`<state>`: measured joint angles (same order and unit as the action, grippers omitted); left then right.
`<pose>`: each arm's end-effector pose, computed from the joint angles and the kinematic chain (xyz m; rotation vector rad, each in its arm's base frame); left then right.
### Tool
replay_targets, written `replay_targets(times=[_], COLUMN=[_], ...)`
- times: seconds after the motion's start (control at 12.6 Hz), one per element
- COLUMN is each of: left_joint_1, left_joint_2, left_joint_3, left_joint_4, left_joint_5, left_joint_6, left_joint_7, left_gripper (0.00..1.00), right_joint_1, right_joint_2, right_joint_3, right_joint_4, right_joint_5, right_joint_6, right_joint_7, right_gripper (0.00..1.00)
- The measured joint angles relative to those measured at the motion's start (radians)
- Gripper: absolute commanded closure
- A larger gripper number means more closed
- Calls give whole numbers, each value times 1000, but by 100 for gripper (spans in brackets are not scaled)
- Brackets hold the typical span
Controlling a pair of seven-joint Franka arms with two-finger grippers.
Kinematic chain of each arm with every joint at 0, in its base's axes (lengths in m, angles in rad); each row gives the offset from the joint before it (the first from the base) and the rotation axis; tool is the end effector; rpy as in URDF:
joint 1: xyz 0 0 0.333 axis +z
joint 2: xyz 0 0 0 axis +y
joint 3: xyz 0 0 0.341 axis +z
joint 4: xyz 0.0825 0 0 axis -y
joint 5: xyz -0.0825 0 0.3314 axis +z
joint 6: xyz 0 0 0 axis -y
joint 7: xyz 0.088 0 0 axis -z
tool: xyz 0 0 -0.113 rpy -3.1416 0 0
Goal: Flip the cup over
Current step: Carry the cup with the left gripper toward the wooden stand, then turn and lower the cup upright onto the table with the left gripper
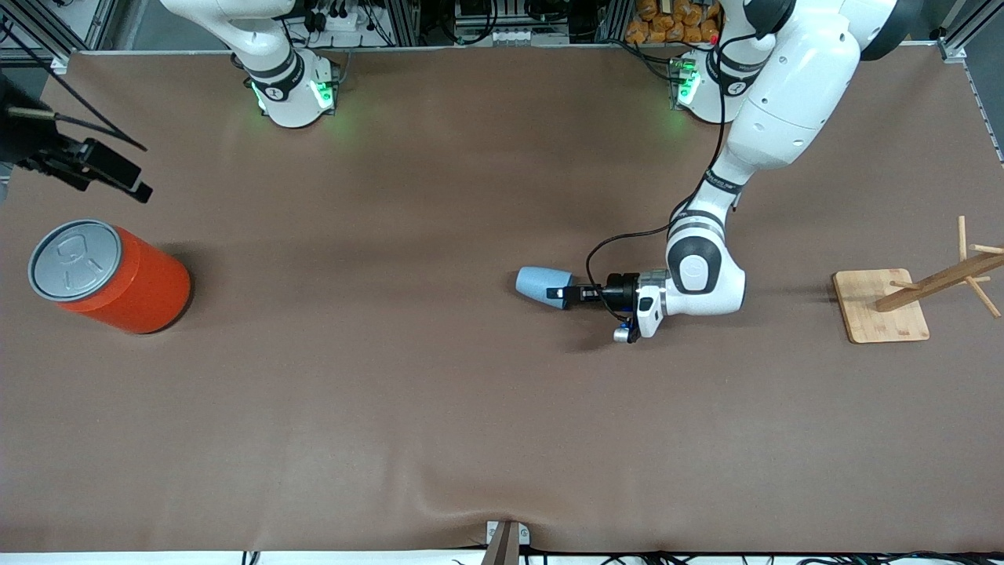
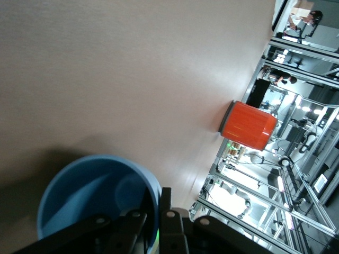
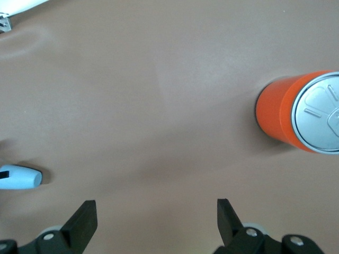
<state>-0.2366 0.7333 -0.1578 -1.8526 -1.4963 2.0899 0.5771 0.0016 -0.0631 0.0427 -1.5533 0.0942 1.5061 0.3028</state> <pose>0.5402 -0.2743 0.1887 1.9390 0.2472 -0.3372 0.4733 0.0330 0.6763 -3.0249 0.3827 0.0003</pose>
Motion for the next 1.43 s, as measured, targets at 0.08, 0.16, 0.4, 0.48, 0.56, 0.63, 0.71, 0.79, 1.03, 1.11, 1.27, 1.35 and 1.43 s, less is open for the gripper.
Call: replay_targets(times=[0.08,0.16,0.4,0.48,0.56,0.63,0.71,0.79,1.03,1.11,1.27,1.35,1.43], left_joint_1=[0,1,5,9,15,24,32,41,99,127,176,197,213], left_joint_2=[0,0,-36,-60,-84,-109,-133,-159,-210,-219,-223,-223,-223], left_joint_3=[2,6,16,23,32,42,54,70,95,97,99,100,100], left_joint_4=[5,10,41,61,82,102,117,124,125,124,119,110,93], left_joint_5=[0,0,33,104,185,280,379,484,773,875,1058,1127,1176], left_joint_6=[5,8,11,14,16,17,17,17,17,23,89,135,188], left_joint_7=[0,0,-61,-128,-200,-270,-324,-360,-379,-380,-381,-381,-381], left_gripper=[100,100,100,100,100,100,100,100,100,100,100,100,100], right_joint_1=[1,1,-2,-2,-2,-2,-2,-2,-3,-3,-3,-3,-3], right_joint_2=[-6,-5,-5,-5,-5,-5,-4,-4,-4,-4,-4,-4,-4], right_joint_3=[2,3,-3,-3,-3,-2,-2,-2,-3,-4,-4,-4,-4], right_joint_4=[-14,-20,-26,-26,-26,-26,-26,-26,-26,-26,-26,-26,-26], right_joint_5=[-1,-1,-10,-20,-26,-29,-34,-40,-60,-62,-63,-63,-63], right_joint_6=[8,10,23,29,31,31,33,41,52,52,52,52,52], right_joint_7=[0,1,1,1,1,0,-9,-42,-156,-167,-180,-186,-192], right_gripper=[0,0,0,0,0,0,0,0,0,0,0,0,0])
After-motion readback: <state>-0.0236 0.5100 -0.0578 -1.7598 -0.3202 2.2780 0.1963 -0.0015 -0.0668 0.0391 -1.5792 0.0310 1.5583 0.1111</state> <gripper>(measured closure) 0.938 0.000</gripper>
